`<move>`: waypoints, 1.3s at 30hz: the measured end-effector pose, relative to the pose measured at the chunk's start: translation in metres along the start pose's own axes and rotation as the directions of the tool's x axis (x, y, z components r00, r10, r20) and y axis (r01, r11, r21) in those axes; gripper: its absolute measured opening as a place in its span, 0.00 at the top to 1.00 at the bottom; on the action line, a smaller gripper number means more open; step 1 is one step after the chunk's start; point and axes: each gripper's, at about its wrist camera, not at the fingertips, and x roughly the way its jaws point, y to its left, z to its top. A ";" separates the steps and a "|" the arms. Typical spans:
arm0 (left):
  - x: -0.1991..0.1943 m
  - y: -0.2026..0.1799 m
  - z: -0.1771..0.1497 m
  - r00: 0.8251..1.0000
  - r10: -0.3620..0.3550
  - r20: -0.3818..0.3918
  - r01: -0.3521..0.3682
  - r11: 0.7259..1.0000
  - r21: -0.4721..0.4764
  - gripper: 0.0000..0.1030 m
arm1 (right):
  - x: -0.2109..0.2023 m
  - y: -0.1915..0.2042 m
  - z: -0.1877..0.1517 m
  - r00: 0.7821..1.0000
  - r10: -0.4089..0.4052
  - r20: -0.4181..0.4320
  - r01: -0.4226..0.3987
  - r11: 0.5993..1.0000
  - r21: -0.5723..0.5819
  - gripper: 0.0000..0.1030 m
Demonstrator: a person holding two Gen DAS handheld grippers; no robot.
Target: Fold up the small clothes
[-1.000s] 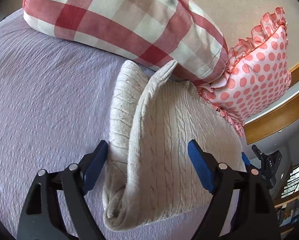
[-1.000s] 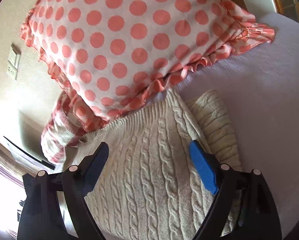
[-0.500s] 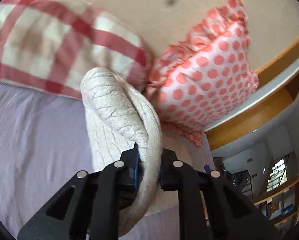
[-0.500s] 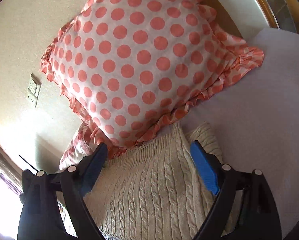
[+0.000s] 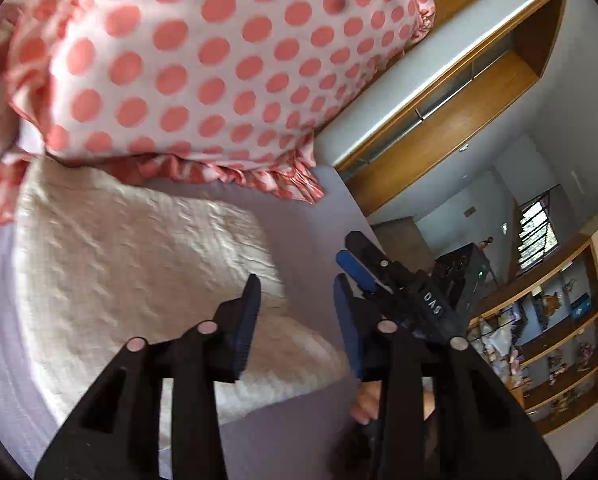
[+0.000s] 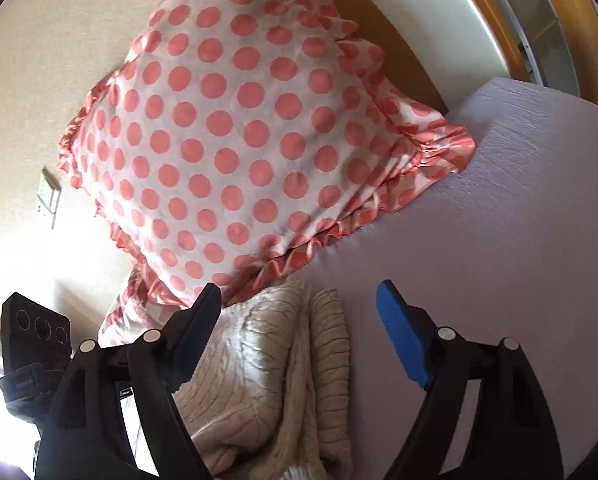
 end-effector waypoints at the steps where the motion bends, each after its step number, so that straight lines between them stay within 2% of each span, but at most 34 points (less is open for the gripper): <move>1: -0.015 0.004 -0.004 0.998 0.057 0.020 -0.057 0.998 0.034 0.52 | 0.004 0.008 -0.002 1.000 0.011 -0.026 -0.011 1.000 -0.024 0.22; 3: -0.035 0.013 -0.012 0.984 0.169 0.049 -0.172 0.981 0.085 0.48 | 0.022 0.024 -0.002 0.995 -0.011 -0.098 0.004 0.997 -0.073 0.28; 4: -0.043 0.022 -0.016 0.977 0.207 0.054 -0.212 0.973 0.094 0.46 | 0.033 0.031 -0.005 0.989 -0.035 -0.141 0.021 0.995 -0.098 0.38; 6: -0.051 0.040 -0.025 0.970 0.239 0.036 -0.241 0.967 0.077 0.46 | 0.055 0.040 -0.013 0.970 -0.100 -0.222 0.067 0.987 -0.148 0.48; 8: -0.054 0.056 -0.036 0.974 0.226 0.005 -0.226 0.973 0.055 0.46 | 0.073 0.044 -0.023 0.948 -0.164 -0.273 0.112 0.974 -0.197 0.57; 9: -0.056 0.060 -0.042 0.976 0.217 -0.006 -0.216 0.975 0.059 0.46 | 0.077 0.045 -0.027 0.944 -0.187 -0.271 0.127 0.966 -0.225 0.81; 10: -0.056 0.060 -0.048 0.977 0.211 -0.017 -0.209 0.975 0.072 0.46 | 0.077 0.046 -0.027 0.950 -0.194 -0.246 0.134 0.961 -0.241 0.90; 12: -0.051 0.058 -0.058 0.978 0.208 -0.033 -0.203 0.973 0.108 0.46 | 0.068 0.044 -0.013 0.958 -0.244 -0.152 0.205 0.951 -0.230 0.91; 13: -0.048 0.057 -0.061 0.977 0.209 -0.039 -0.203 0.972 0.121 0.46 | 0.067 0.039 -0.004 0.954 -0.269 -0.130 0.239 0.948 -0.209 0.91; 14: -0.045 0.055 -0.063 0.978 0.205 -0.046 -0.198 0.972 0.130 0.46 | 0.068 0.036 0.002 0.946 -0.292 -0.139 0.262 0.944 -0.201 0.91; 16: -0.042 0.053 -0.065 0.980 0.195 -0.051 -0.186 0.973 0.140 0.45 | 0.066 0.034 0.006 0.942 -0.279 -0.187 0.240 0.949 -0.205 0.91; 18: -0.043 0.051 -0.068 0.983 0.178 -0.047 -0.169 0.974 0.153 0.45 | 0.043 0.039 0.004 0.948 -0.259 -0.186 0.223 0.955 -0.194 0.84; 20: -0.044 0.049 -0.069 0.985 0.167 -0.040 -0.158 0.973 0.165 0.41 | 0.011 0.045 -0.004 0.970 -0.177 -0.169 0.149 0.974 -0.170 0.57; 21: -0.044 0.048 -0.068 0.986 0.161 -0.035 -0.153 0.974 0.167 0.40 | -0.003 0.048 -0.011 0.977 -0.145 -0.158 0.118 0.978 -0.169 0.38; 22: -0.043 0.048 -0.068 0.988 0.154 -0.033 -0.147 0.975 0.167 0.39 | -0.015 0.050 -0.019 0.979 -0.134 -0.157 0.105 0.978 -0.178 0.37; 24: -0.038 0.046 -0.066 0.989 0.144 -0.038 -0.136 0.977 0.166 0.38 | -0.023 0.055 -0.035 0.974 -0.146 -0.172 0.109 0.972 -0.209 0.37; 26: -0.029 0.046 -0.065 0.987 0.153 -0.049 -0.143 0.976 0.162 0.33 | -0.016 0.056 -0.049 0.963 -0.183 -0.198 0.132 0.961 -0.243 0.37; 27: -0.022 0.047 -0.066 0.984 0.169 -0.057 -0.158 0.974 0.163 0.33 | -0.009 0.055 -0.056 0.954 -0.218 -0.207 0.159 0.950 -0.268 0.52; 28: -0.017 0.048 -0.067 0.980 0.188 -0.067 -0.175 0.970 0.167 0.33 | 0.001 0.050 -0.062 0.934 -0.255 -0.249 0.185 0.944 -0.275 0.81; 29: -0.012 0.049 -0.070 0.976 0.203 -0.081 -0.187 0.966 0.177 0.34 | 0.011 0.040 -0.070 0.909 -0.285 -0.304 0.211 0.944 -0.253 0.81; 30: -0.010 0.049 -0.073 0.972 0.218 -0.089 -0.199 0.961 0.190 0.34 | 0.017 0.032 -0.077 0.902 -0.269 -0.339 0.199 0.954 -0.226 0.81; 32: -0.020 0.049 -0.076 0.974 0.212 -0.073 -0.195 0.961 0.195 0.35 | 0.006 0.032 -0.078 0.917 -0.245 -0.316 0.182 0.959 -0.215 0.81; 33: -0.030 0.052 -0.075 0.979 0.199 -0.052 -0.187 0.966 0.179 0.35 | -0.002 0.031 -0.073 0.931 -0.197 -0.307 0.152 0.974 -0.166 0.76; 35: -0.051 0.062 -0.069 0.982 0.190 0.015 -0.191 0.973 0.132 0.30 | -0.015 0.025 -0.060 0.954 -0.119 -0.275 0.101 0.992 -0.076 0.49; 36: -0.058 0.069 -0.064 0.978 0.203 0.041 -0.206 0.973 0.100 0.26 | -0.017 0.020 -0.053 0.960 -0.124 -0.251 0.114 0.992 -0.052 0.13; 37: -0.060 0.078 -0.059 0.975 0.218 0.043 -0.220 0.974 0.062 0.21 | -0.016 0.017 -0.049 0.962 -0.130 -0.238 0.125 0.991 -0.037 0.04; 39: -0.052 0.097 -0.052 0.977 0.212 -0.008 -0.212 0.977 -0.021 0.20 | -0.002 0.006 -0.042 0.952 -0.108 -0.286 0.119 0.993 0.020 0.04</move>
